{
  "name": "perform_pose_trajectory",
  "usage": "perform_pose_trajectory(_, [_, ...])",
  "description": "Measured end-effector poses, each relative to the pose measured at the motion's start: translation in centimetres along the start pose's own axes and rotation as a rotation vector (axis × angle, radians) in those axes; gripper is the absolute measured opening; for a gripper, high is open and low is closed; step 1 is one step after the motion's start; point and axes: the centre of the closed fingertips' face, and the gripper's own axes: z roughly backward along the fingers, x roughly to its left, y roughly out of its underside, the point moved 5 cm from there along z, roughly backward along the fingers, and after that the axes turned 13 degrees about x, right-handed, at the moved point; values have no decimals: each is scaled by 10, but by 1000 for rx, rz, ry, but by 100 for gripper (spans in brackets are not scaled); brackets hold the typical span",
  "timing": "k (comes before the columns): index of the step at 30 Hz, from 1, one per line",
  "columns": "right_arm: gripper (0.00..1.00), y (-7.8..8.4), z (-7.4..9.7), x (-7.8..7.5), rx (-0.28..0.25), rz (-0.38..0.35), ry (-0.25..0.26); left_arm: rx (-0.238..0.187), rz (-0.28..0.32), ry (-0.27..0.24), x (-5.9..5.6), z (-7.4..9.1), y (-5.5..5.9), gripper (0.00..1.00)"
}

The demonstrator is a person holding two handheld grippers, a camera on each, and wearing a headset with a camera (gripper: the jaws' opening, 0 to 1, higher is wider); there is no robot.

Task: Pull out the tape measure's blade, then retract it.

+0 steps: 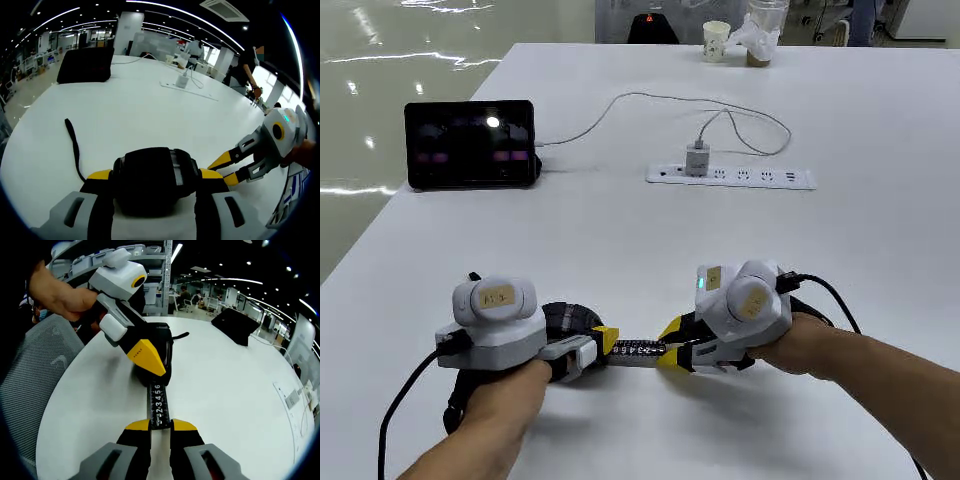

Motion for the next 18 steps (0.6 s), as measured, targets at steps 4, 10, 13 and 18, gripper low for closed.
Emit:
perform_pose_trajectory(4, [10,-3,-2,0,-3,3,-2,0,0,0,0,0,0,60])
perform_pose_trajectory(10, [10,-8,-6,1,-9,4,-5,1,0,1,0,0,0,60])
perform_pose_trajectory(13, [11,-11,-8,1,-12,4,-6,1,1,1,0,0,0,60])
perform_pose_trajectory(18, [11,-15,-10,2,-17,6,-7,2,2,2,0,1,1,60])
